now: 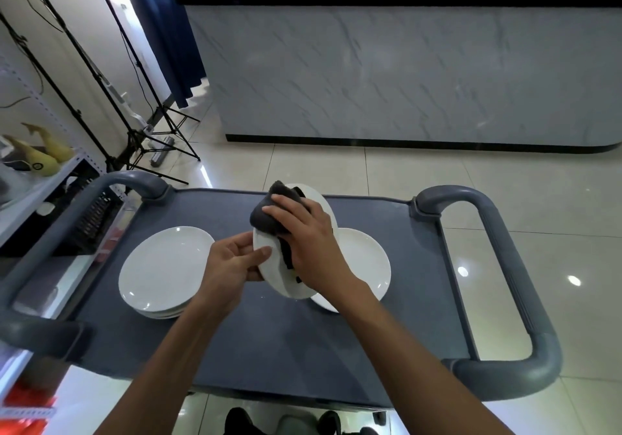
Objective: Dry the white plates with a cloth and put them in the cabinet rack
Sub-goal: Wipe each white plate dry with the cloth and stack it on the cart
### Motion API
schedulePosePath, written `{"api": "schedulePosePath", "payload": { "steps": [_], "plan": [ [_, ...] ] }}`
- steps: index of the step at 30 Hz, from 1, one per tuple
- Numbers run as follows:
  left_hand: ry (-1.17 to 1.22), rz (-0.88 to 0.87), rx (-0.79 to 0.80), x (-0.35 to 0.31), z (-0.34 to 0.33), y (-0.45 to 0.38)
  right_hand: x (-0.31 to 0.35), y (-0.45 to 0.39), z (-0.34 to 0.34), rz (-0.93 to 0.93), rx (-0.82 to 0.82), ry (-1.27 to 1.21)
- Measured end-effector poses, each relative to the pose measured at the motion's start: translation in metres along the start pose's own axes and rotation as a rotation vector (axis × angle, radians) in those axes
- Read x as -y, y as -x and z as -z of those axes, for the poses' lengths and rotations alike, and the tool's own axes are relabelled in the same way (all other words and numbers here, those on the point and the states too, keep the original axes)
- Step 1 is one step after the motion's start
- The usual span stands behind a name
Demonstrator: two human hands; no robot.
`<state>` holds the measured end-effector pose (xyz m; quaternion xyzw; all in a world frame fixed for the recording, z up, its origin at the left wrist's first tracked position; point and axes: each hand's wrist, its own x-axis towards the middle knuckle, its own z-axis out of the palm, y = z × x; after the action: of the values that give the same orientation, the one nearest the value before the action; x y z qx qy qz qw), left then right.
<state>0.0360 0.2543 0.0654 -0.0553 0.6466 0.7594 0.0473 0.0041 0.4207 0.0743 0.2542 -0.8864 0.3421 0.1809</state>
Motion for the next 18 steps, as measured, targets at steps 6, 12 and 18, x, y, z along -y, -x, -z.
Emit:
{"api": "schedulePosePath", "payload": {
  "steps": [6, 12, 18],
  "plan": [
    [-0.031, -0.006, -0.02, 0.002, 0.001, 0.006, -0.017, -0.006, 0.005, -0.236, -0.085, -0.088],
    [-0.039, -0.049, 0.023, -0.001, 0.004, 0.01, -0.044, -0.005, 0.022, -0.414, -0.138, -0.199],
    [-0.085, -0.097, -0.015, -0.002, -0.001, 0.005, -0.062, 0.013, 0.037, -0.542, -0.146, -0.201]
  ]
}}
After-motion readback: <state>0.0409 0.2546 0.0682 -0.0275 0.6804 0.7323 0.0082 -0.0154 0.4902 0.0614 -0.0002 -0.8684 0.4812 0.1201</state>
